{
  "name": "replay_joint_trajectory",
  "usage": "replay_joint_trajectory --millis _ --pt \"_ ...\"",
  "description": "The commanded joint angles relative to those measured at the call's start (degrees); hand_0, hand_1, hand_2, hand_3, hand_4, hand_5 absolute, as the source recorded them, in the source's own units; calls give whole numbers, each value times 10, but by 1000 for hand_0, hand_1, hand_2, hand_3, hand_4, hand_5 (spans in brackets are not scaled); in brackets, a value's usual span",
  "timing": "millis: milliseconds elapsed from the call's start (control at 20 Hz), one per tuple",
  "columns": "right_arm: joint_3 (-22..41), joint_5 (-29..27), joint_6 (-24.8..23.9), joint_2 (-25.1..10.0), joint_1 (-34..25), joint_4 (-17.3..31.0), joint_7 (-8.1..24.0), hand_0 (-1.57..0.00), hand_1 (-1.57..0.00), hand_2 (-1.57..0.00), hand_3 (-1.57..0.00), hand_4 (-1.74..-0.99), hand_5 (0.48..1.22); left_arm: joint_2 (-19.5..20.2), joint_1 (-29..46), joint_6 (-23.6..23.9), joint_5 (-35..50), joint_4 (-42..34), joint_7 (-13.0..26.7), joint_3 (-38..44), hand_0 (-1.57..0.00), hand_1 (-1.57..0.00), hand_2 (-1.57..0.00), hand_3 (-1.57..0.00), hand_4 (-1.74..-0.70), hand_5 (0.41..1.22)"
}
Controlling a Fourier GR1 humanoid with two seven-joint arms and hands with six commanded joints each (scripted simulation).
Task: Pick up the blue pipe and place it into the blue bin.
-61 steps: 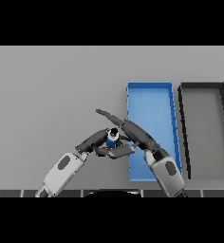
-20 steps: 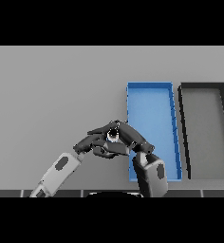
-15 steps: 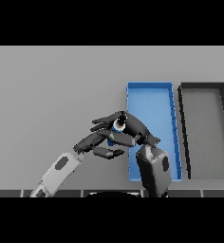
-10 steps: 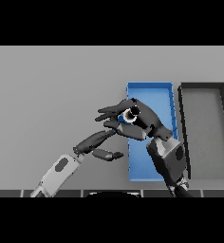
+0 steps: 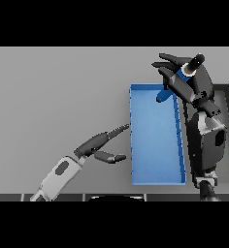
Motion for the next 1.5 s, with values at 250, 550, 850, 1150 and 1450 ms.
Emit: replay_joint_trajectory --millis 250,550,850,1150,1450 --pt "-35 -10 -29 -26 154 16 0 -1571 -1571 -1571 -1571 -1499 1221 17 5 2 -8 -4 -7 4 1 1 1 1 -824 462" --pt "18 -16 -107 -42 302 21 0 -1571 -1571 -1571 -1571 -1499 1221 16 10 3 -11 -3 -8 1 1 1 1 1 -828 469" --pt "144 -72 -220 -123 412 7 0 -1571 -1571 -1571 -1041 -1603 1221 14 14 7 -14 -9 -8 -5 1 1 1 1 -827 472" --pt "255 -168 -309 -196 427 29 0 -1172 -1106 -1066 -646 -1477 1178 12 12 9 -14 -12 5 -5 1 1 1 1 -830 476" --pt "339 -221 -302 -269 382 49 0 -306 -289 -279 -169 -1215 1044 9 13 9 -12 -9 5 -6 1 1 1 1 -829 477"
